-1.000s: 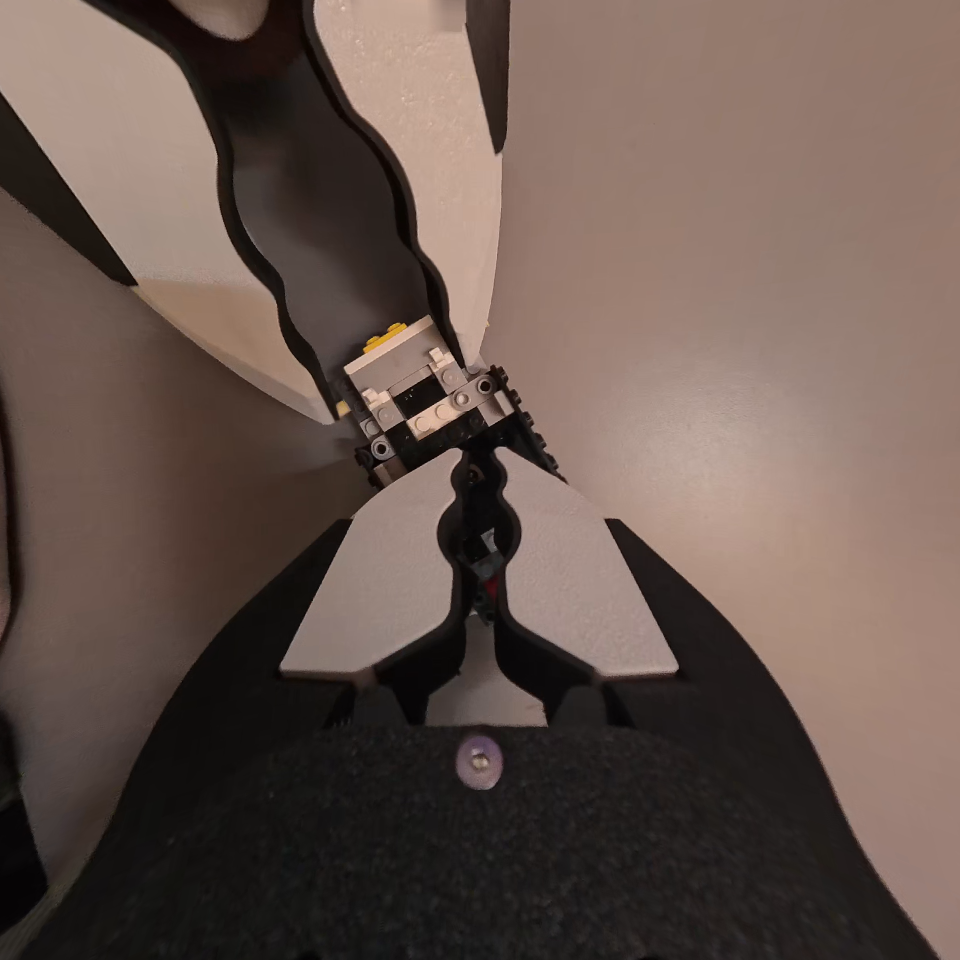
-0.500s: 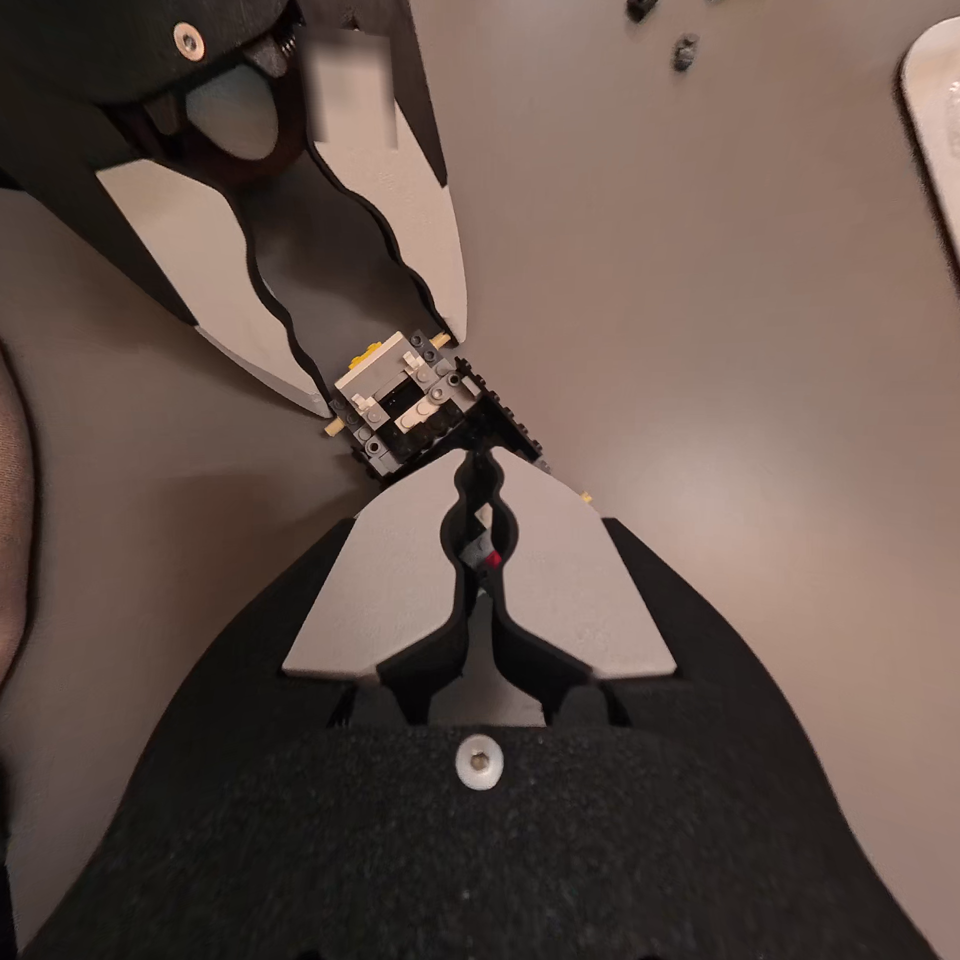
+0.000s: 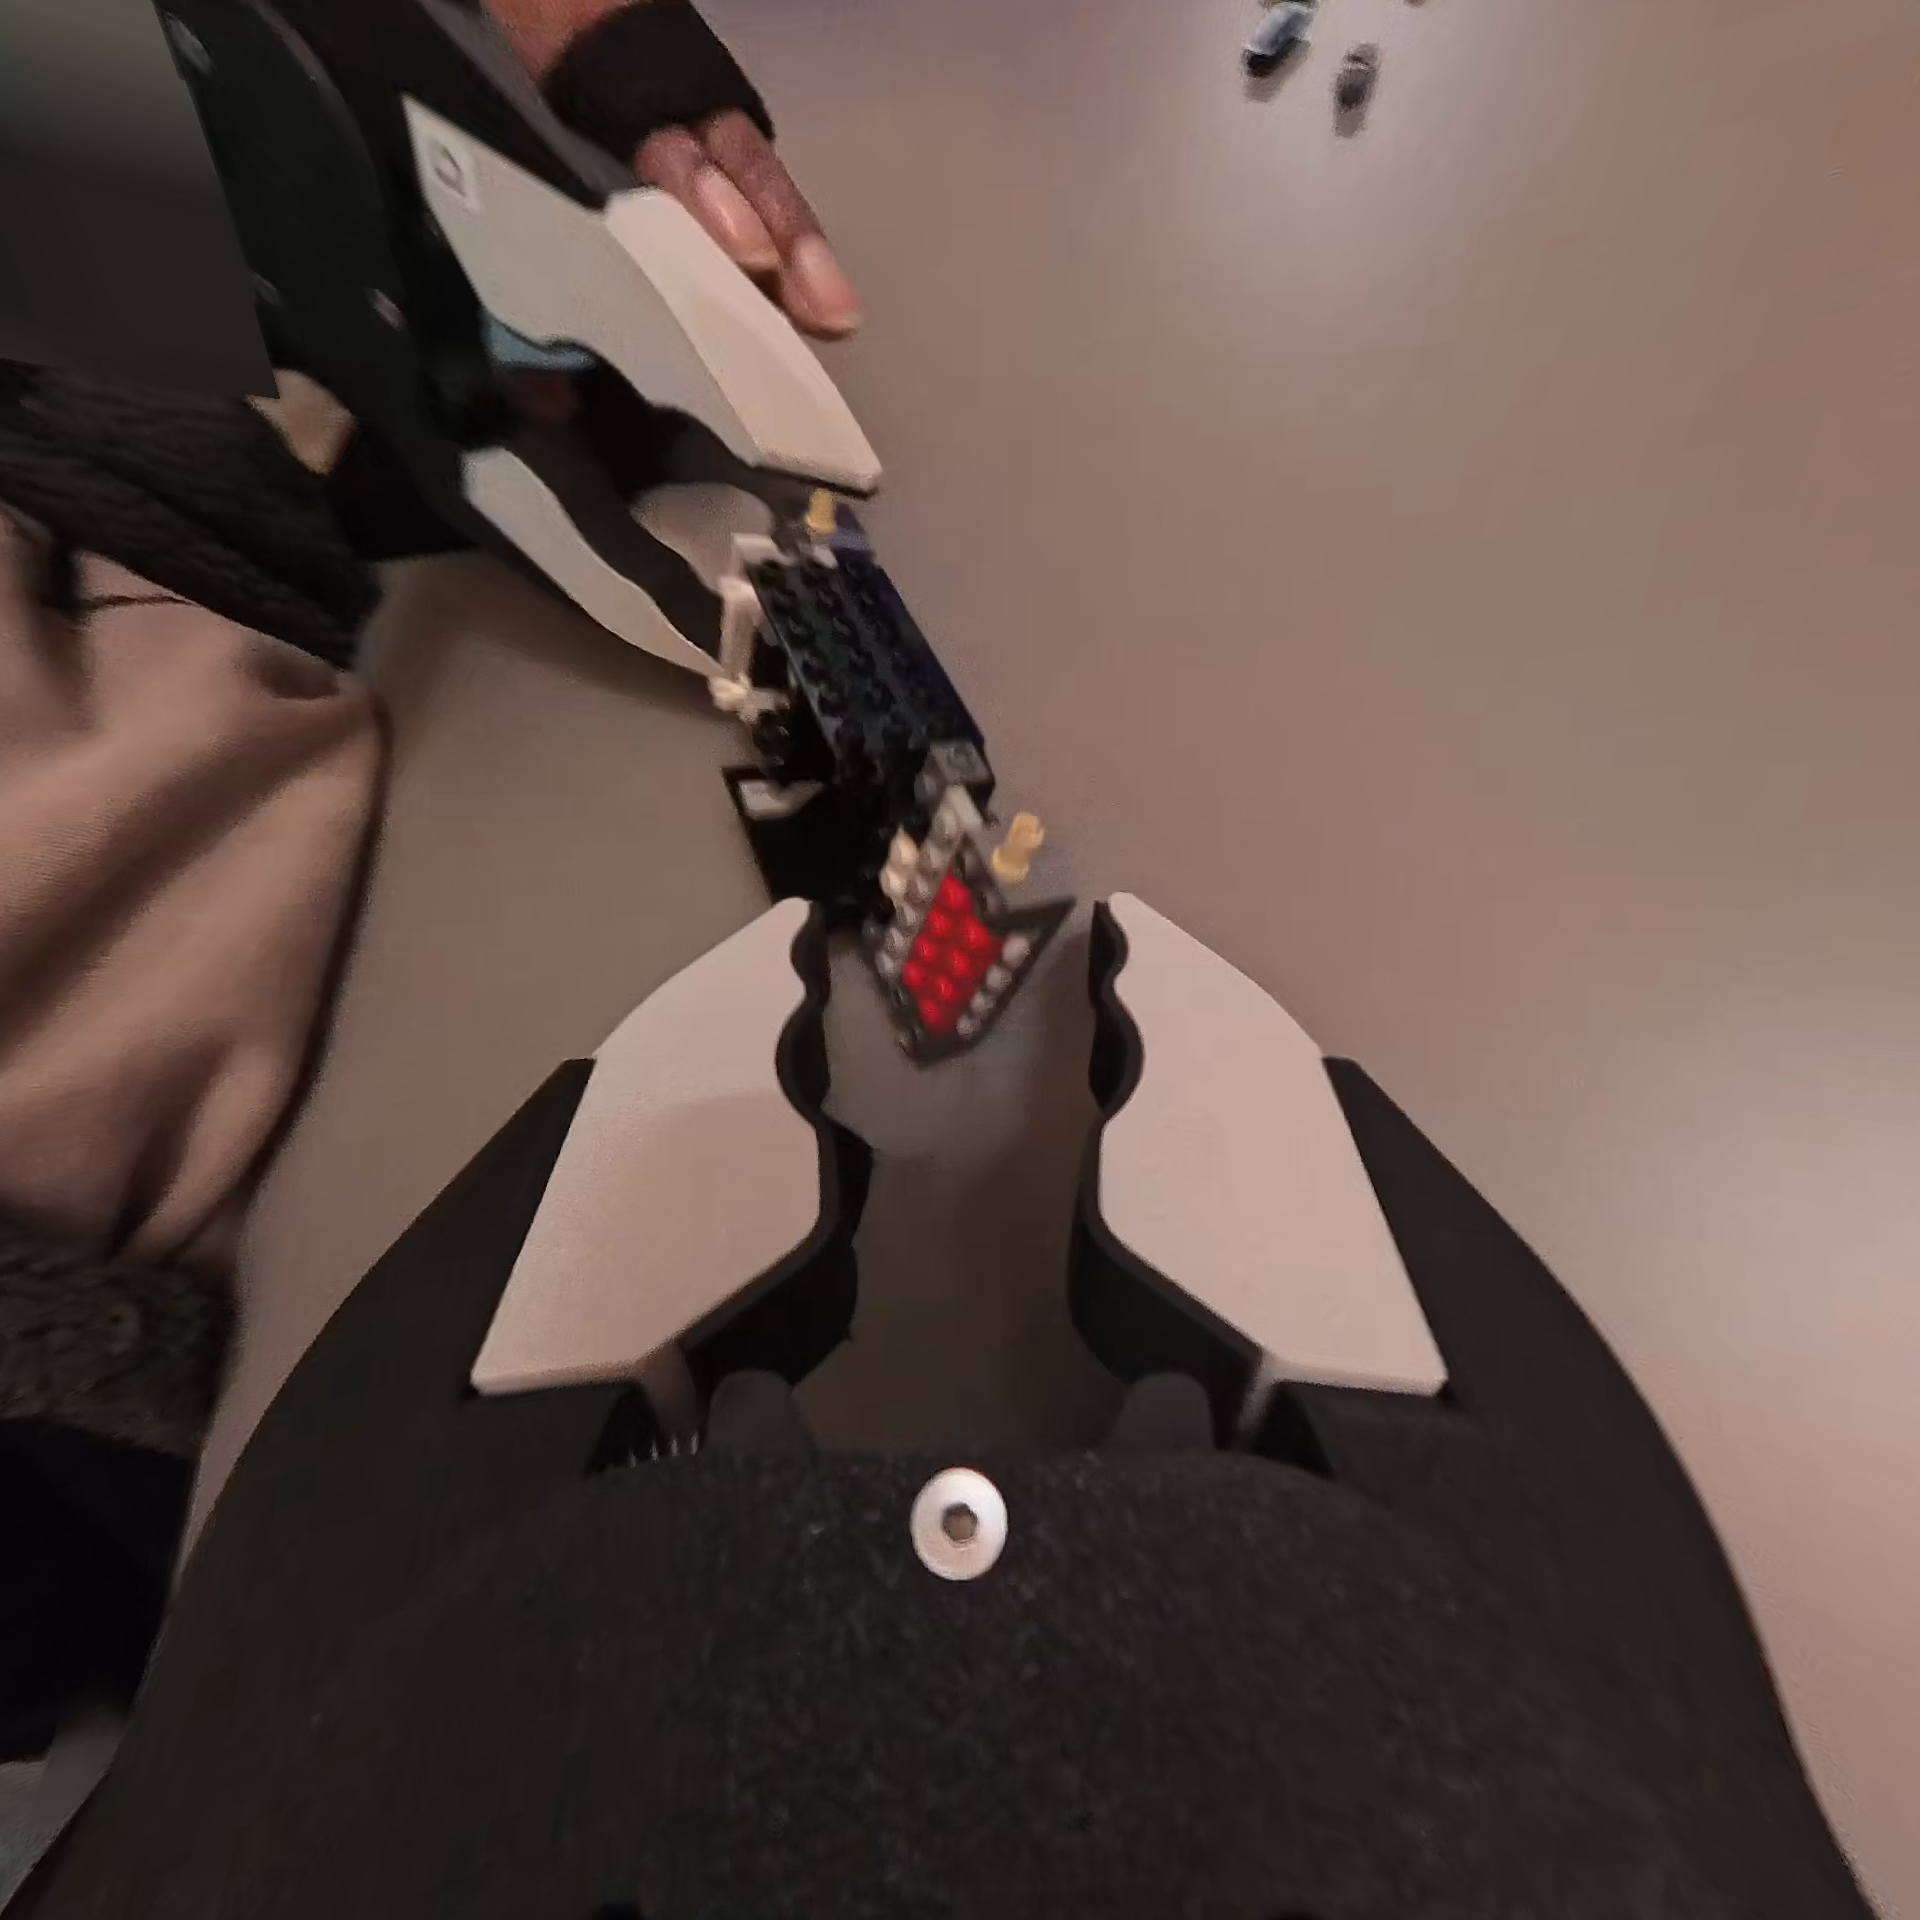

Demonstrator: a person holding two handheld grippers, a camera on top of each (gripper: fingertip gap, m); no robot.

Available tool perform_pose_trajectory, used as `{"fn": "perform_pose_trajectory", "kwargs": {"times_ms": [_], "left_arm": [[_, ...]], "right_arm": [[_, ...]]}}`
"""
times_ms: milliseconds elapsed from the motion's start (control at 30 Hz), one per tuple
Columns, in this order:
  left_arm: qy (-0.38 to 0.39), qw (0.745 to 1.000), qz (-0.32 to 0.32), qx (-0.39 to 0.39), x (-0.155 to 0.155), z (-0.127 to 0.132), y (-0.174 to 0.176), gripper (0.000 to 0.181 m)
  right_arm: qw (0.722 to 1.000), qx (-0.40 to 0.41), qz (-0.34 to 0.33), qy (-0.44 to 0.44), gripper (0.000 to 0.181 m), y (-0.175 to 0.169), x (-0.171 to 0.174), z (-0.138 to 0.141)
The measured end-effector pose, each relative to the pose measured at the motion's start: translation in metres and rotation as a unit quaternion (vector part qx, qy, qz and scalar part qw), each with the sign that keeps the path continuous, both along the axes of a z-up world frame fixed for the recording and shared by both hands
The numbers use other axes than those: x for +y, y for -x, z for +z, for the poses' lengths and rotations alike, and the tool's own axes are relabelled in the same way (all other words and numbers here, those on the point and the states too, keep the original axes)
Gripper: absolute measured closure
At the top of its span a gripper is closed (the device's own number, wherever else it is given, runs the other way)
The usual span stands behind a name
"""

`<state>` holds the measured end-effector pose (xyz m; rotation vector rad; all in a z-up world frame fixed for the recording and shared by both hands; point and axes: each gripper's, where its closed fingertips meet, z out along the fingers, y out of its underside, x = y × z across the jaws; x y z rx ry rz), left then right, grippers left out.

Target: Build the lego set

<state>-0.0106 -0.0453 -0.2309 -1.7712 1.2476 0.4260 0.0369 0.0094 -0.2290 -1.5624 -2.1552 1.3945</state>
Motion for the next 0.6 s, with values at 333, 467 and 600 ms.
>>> {"fn": "perform_pose_trajectory", "kwargs": {"times_ms": [333, 467, 600], "left_arm": [[-0.257, 0.948, -0.042, 0.181, 0.012, 0.074, 0.031, 0.121], [-0.285, 0.939, -0.044, 0.186, 0.013, 0.092, 0.037, 0.115], [-0.277, 0.945, -0.026, 0.171, 0.013, 0.09, 0.047, 0.115]], "right_arm": [[0.944, 0.284, 0.03, -0.164, 0.165, 0.021, -0.018, 0.077], [0.866, 0.374, -0.011, -0.333, 0.166, 0.022, -0.019, 0.092], [0.76, 0.425, -0.026, -0.491, 0.165, 0.02, -0.018, 0.107]]}}
